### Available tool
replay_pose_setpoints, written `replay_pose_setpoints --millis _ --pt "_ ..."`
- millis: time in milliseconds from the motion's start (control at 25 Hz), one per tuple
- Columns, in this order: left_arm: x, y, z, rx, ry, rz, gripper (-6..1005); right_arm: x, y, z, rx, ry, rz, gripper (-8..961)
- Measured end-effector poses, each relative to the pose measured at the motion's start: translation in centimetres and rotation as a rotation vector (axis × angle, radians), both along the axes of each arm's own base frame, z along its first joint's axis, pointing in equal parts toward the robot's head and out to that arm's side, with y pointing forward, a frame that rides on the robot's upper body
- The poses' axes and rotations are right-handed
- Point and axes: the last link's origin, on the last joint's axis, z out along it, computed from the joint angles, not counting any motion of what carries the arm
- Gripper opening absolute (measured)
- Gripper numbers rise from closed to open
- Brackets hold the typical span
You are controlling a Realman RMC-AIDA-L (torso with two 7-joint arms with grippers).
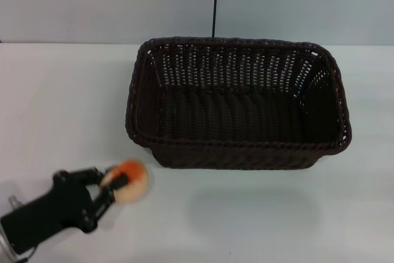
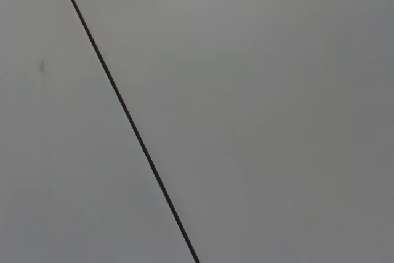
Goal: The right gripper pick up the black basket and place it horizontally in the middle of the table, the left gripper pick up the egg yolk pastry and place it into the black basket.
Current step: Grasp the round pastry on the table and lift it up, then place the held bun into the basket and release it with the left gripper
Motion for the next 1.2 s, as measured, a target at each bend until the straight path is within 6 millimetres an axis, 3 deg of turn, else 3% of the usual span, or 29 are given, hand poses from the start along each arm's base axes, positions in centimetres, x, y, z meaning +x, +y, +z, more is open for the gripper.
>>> replay_pose_setpoints --millis 120,280,320,440,640,800,1000,1200 --pt "0.7 0.7 1.7 0.137 -0.102 0.014 158 0.0 -0.1 -0.1 0.001 0.004 -0.001 274" --pt "1.0 1.3 2.6 0.259 -0.164 0.039 144 0.1 -0.4 -0.3 0.003 0.015 -0.003 274" --pt "1.2 1.9 3.3 0.366 -0.199 0.061 140 0.1 -0.4 -0.3 0.003 0.015 -0.003 274" --pt "2.1 3.0 3.5 0.431 -0.257 0.060 108 0.2 -0.5 -0.4 0.003 0.020 -0.004 274" --pt "5.4 5.6 1.3 0.340 -0.320 -0.007 68 0.2 -0.5 -0.6 -0.002 0.030 -0.003 274" --pt "7.7 6.9 -1.4 0.222 -0.323 -0.028 94 0.2 -0.5 -0.7 -0.007 0.036 -0.005 274" --pt "8.6 7.5 -2.7 0.167 -0.304 -0.035 191 0.2 -0.5 -1.0 -0.009 0.051 -0.008 275" --pt "8.3 7.4 -1.9 0.208 -0.331 -0.022 304 0.2 -0.5 -1.0 -0.007 0.051 -0.007 275"
